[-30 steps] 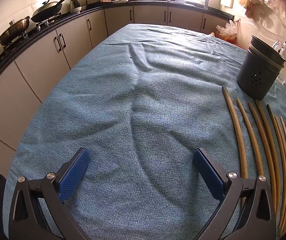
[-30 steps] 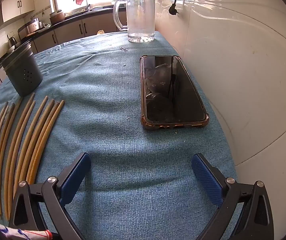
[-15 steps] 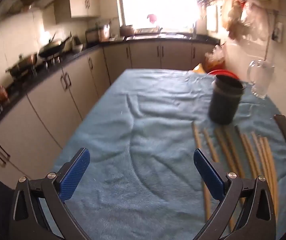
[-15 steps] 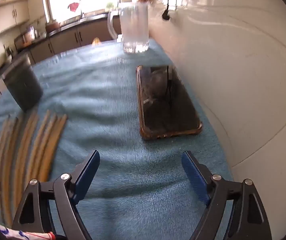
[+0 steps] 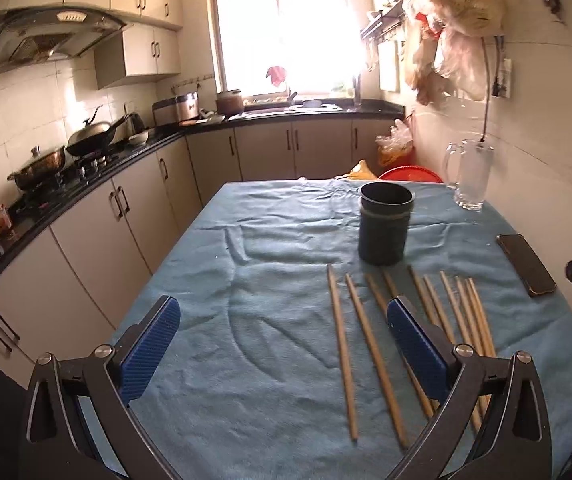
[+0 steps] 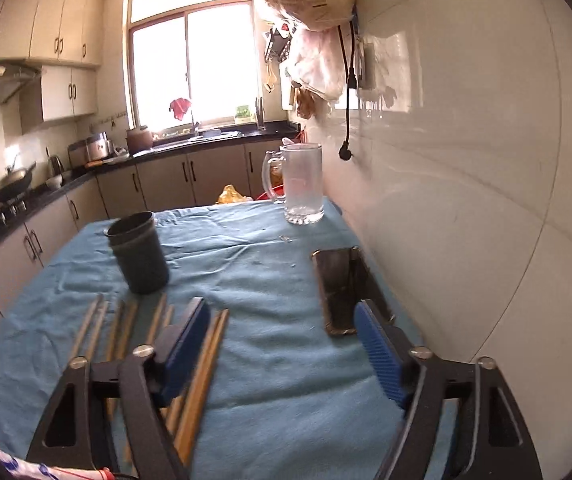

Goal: Organize utensils
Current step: 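Move both tools over the row of wooden chopsticks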

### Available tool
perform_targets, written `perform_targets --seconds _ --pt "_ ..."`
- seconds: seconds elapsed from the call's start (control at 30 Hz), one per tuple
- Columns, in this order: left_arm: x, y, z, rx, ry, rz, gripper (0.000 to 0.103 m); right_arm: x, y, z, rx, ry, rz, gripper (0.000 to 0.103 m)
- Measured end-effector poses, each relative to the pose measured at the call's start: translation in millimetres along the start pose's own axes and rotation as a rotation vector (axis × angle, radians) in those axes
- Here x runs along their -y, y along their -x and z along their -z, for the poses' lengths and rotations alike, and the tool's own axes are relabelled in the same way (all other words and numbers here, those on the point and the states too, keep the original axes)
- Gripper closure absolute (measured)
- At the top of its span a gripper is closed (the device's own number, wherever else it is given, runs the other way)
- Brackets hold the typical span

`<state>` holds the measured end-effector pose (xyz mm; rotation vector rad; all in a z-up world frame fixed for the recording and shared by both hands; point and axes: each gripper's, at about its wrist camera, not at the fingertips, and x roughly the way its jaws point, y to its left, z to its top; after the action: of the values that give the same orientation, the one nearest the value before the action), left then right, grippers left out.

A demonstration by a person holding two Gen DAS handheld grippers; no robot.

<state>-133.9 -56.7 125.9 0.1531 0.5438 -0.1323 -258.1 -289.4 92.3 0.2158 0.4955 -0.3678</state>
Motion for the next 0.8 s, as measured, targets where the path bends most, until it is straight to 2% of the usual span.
perform_targets --seconds 0.4,0.8 --pt "17 28 8 0.041 -0.028 0.026 0.0 -5 29 5 0.034 0.054 0.023 0.029" --pt "28 26 14 0.03 -0.061 0.028 0.0 -6 31 7 0.046 0.067 0.02 0.028"
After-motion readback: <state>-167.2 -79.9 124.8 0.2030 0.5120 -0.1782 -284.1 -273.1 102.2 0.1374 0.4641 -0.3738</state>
